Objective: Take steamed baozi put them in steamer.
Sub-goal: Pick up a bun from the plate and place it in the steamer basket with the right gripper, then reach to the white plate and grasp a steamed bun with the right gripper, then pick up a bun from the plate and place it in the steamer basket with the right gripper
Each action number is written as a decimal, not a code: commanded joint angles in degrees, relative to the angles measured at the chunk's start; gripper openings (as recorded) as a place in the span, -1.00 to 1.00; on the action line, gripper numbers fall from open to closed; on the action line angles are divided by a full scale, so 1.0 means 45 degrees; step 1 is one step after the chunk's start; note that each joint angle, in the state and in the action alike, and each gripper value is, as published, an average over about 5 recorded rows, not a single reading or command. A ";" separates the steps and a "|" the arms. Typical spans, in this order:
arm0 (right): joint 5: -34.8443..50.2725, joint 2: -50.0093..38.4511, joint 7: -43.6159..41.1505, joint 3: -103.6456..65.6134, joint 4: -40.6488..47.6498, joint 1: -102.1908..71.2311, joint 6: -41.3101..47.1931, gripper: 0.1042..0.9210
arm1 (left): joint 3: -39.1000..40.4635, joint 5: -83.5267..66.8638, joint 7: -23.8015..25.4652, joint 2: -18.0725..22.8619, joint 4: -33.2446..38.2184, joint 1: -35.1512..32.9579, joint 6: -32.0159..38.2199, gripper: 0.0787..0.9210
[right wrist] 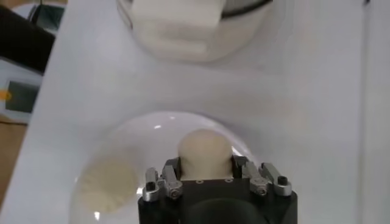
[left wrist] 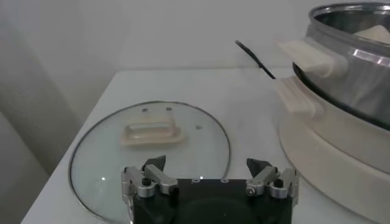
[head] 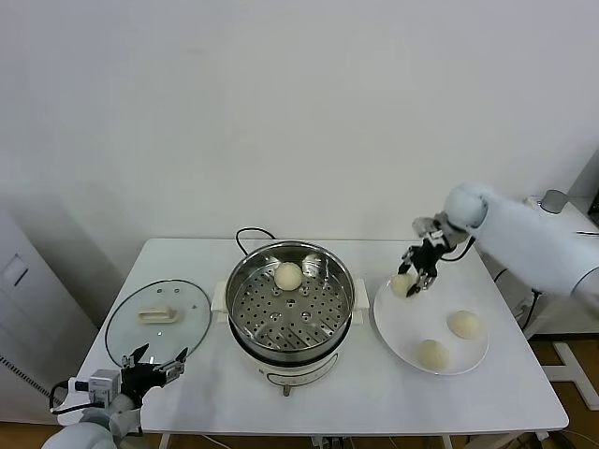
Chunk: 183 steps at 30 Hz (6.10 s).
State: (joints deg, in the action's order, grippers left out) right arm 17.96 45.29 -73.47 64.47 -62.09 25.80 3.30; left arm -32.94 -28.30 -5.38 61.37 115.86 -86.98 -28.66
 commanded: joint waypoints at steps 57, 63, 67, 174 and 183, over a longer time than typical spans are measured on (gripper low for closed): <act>0.7060 0.6663 0.6353 0.3435 -0.1857 0.1019 0.6116 -0.01 | -0.0028 -0.0295 0.0011 -0.0486 -0.0352 0.0138 0.0305 0.77; 0.7010 0.6839 0.6479 0.3429 -0.1656 0.0830 0.6149 -0.01 | -0.0037 -0.0384 0.0017 -0.0569 -0.0439 0.0169 0.0345 0.77; 0.6904 0.6912 0.6558 0.3469 -0.1589 0.0758 0.6190 0.00 | -0.0038 -0.0435 0.0016 -0.0595 -0.0463 0.0197 0.0355 0.77; -0.1924 -0.2420 0.0150 -0.0860 -0.1916 -0.3131 0.0688 -0.01 | -0.0141 -0.0466 0.0002 -0.0342 -0.0375 0.0270 0.0206 0.77; -0.0396 -0.2336 -0.0004 0.0169 -0.2764 0.1557 -0.0467 -0.01 | -0.0136 -0.0486 0.0011 -0.0443 -0.0418 0.0288 0.0237 0.77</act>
State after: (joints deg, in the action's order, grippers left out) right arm 11.17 34.87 -72.69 61.52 -71.31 16.59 5.17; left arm -33.64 -30.43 -5.35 59.64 113.88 -85.78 -27.66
